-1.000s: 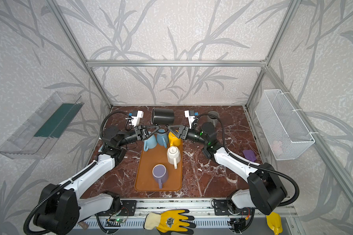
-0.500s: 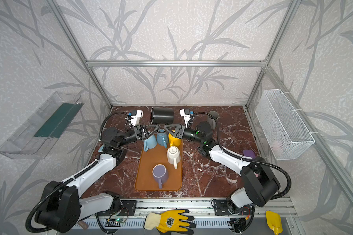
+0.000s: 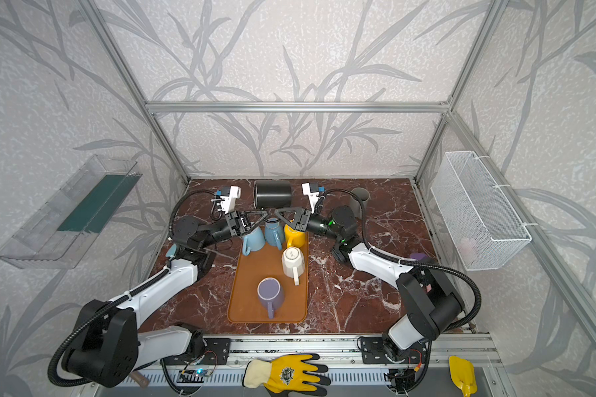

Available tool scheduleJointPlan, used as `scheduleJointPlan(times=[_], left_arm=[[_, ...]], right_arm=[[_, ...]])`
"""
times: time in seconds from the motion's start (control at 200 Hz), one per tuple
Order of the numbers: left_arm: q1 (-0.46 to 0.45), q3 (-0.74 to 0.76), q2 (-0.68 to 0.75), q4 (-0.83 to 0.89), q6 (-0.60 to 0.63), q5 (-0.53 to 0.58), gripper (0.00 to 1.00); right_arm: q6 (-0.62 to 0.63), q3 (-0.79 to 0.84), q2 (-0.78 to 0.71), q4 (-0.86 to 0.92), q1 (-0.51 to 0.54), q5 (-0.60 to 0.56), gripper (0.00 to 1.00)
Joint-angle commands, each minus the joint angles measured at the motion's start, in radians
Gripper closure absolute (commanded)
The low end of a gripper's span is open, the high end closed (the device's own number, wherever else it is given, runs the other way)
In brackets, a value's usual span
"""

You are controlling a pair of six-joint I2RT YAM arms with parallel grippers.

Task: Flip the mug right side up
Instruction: 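Hold the black mug with both grippers and rotate it toward upright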

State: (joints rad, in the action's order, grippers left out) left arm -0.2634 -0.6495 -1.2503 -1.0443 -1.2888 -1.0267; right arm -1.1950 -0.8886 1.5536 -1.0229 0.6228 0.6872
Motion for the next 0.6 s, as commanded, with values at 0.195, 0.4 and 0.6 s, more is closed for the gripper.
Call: scheduleJointPlan(times=[0.195,0.4,0.6], left_arm=[[0.001,0.019,-0.067,-0.191,-0.049,-0.063,1.0],[0.001,0.013,-0.123,-0.275,-0.111,-0.09,1.0],[0.0,0.001,-0.169,-0.277,-0.127,-0.091,1.0]], right_arm=[[-0.012,-0.021,-0.009,-0.162,0.005,-0.017,0.84],[-0.007,-0.01,-0.012,-0.169,0.004,-0.026,1.0],[0.025,0.01,-0.036,-0.144,0.003,-0.038,1.0]])
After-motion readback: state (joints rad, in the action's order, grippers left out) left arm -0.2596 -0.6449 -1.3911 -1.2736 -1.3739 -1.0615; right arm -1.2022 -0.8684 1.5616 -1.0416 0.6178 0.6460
